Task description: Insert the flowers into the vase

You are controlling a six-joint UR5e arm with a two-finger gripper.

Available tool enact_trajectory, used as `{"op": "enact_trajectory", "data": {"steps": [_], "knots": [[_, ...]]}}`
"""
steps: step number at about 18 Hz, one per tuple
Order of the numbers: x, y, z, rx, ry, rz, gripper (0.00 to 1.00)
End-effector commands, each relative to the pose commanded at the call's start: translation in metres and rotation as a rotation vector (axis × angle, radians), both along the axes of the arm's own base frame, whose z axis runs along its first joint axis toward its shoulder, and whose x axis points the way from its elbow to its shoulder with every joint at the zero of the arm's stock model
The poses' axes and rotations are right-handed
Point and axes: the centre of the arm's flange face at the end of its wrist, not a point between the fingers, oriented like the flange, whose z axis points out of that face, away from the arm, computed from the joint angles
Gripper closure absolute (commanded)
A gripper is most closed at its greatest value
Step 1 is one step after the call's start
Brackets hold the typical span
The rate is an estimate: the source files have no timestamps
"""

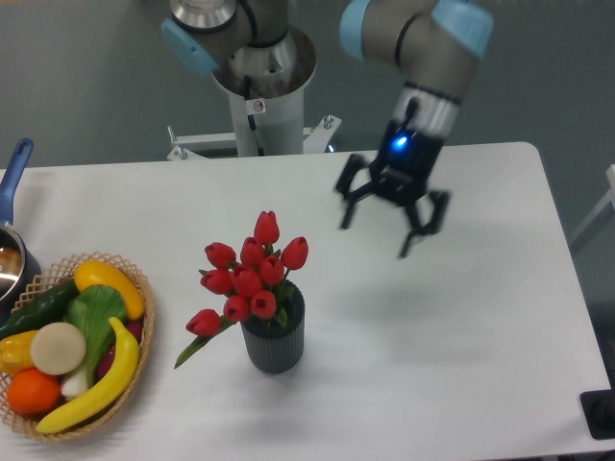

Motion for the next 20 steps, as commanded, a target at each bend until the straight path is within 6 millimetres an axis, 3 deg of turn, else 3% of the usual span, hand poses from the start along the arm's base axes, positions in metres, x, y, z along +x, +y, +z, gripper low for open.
{"op": "enact_trajectory", "data": {"steps": [3, 5, 8, 11, 14, 20], "knots": [[-0.005, -0.023, 0.023, -0.154, 0.054, 0.088, 0.00], [-0.007, -0.047, 0.028, -0.288, 0.076, 0.127, 0.00], [-0.005, -0.069, 0.038, -0.453, 0.101, 0.029, 0.00], [-0.016, -0.109, 0.068, -0.528, 0.047, -0.089, 0.00], [-0.023, -0.143, 0.076, -0.552, 0.016, -0.170, 0.00], [-0.024, -0.154, 0.082, -0.560, 0.003, -0.205, 0.00]]}}
